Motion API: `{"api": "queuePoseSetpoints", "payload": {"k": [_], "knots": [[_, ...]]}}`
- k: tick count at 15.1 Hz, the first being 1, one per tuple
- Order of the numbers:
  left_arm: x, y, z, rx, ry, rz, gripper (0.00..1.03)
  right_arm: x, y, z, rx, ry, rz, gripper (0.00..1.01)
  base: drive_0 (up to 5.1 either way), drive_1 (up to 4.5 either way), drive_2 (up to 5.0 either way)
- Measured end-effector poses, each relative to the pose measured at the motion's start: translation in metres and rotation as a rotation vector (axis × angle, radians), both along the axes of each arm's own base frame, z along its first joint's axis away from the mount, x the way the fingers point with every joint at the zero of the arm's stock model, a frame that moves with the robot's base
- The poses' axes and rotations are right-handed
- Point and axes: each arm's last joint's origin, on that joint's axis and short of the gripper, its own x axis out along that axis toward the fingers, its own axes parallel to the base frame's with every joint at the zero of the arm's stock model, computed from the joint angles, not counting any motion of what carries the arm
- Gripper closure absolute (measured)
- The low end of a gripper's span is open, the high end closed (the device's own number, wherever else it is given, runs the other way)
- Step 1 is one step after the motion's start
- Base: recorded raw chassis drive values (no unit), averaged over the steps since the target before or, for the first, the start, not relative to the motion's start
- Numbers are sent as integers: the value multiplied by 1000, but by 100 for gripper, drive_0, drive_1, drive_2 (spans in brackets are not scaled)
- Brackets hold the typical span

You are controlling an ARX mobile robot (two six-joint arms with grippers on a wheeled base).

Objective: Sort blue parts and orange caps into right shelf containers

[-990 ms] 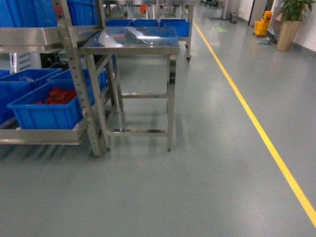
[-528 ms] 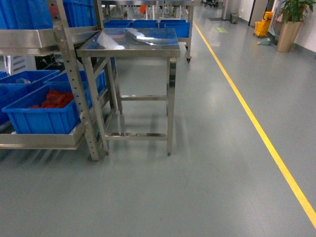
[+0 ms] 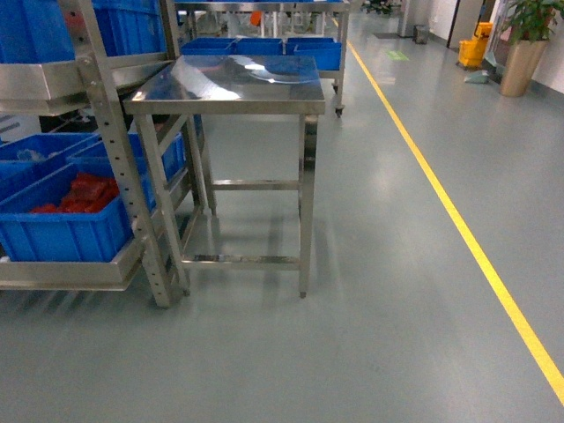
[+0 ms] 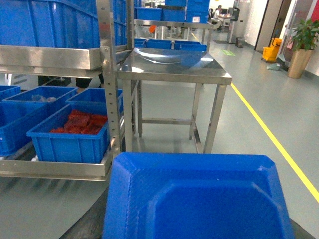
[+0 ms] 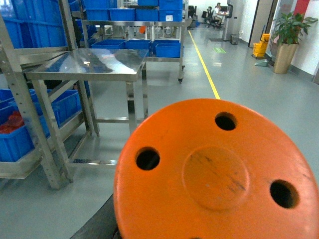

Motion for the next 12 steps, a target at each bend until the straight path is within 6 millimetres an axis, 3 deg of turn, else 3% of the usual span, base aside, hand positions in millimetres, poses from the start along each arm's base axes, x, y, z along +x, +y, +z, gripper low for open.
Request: {"api": "queuePoseSetpoints", "payload": {"k": [12], "knots": [[0,0,0,0,0,0,61,0,0,0,0,2,0,57,-2,429,-434]]}}
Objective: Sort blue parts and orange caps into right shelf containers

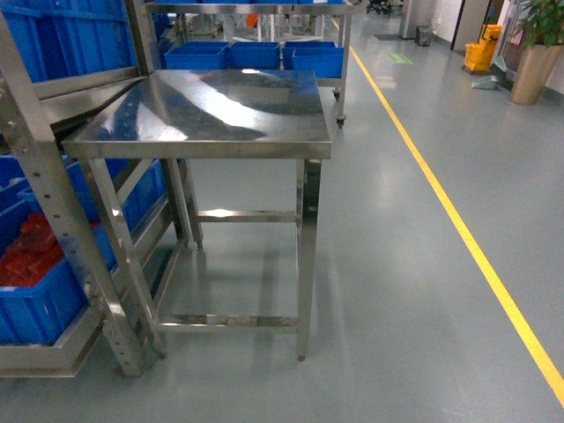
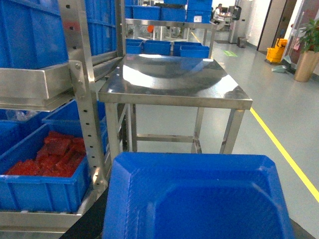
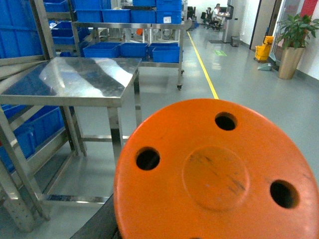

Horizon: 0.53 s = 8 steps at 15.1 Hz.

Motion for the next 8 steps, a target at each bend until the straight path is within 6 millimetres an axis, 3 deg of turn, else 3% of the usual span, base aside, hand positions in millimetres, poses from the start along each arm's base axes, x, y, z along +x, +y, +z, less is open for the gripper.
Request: {"api": "queuePoseSetpoints", "payload": {"k": [2,5,8], "knots": [[0,0,0,0,-1,0,61,0,0,0,0,1,0,57,6,438,-425],[0,0,0,0,0,0,61,0,0,0,0,0,0,57,0,0,0],[0,0,0,0,-2,0,61,0,0,0,0,-4,-3,57,-464,101,383]]}}
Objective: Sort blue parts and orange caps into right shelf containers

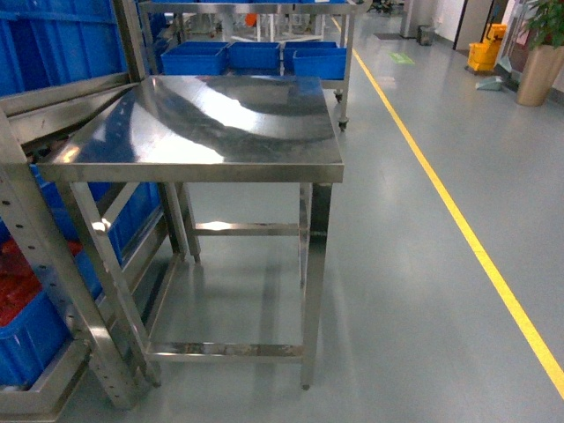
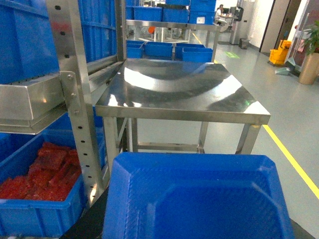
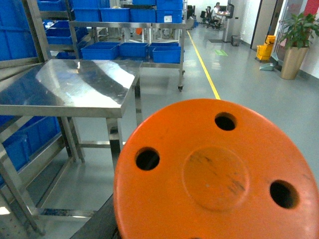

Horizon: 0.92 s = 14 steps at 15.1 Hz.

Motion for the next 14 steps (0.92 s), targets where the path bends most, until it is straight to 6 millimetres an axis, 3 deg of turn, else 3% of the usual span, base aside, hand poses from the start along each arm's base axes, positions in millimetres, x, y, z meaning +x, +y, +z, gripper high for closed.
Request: {"api": "queuePoseSetpoints", "payload": {"k": [14], "knots": [[0,0,0,0,2,1,61,0,0,0,0,4,2,57,-479,171,320]]}}
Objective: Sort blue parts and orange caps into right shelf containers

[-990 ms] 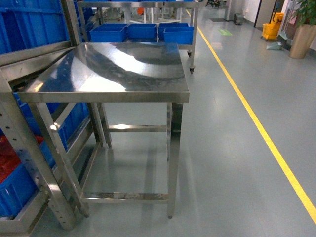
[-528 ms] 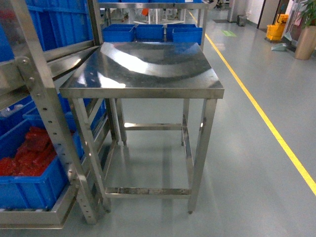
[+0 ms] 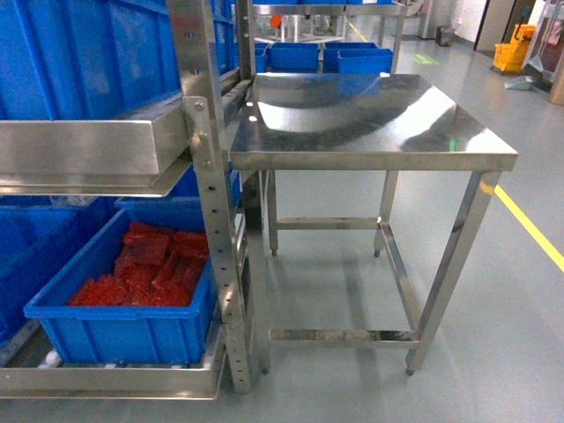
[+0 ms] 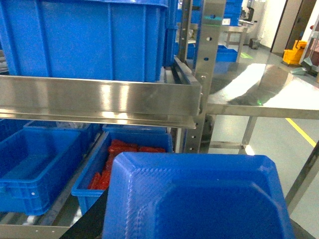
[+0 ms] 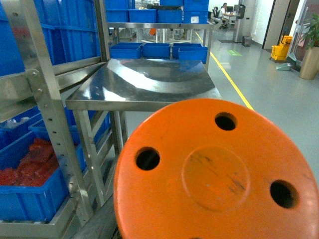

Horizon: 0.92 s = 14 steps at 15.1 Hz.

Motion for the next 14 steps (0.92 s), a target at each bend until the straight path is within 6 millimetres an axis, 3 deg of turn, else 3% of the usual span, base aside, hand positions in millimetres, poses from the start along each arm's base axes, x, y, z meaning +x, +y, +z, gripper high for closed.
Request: {"api": "queuePoseSetpoints", "payload": {"k": [14], "knots": [[0,0,0,0,2,0,61,0,0,0,0,2,0,57,-507,237,237]]}}
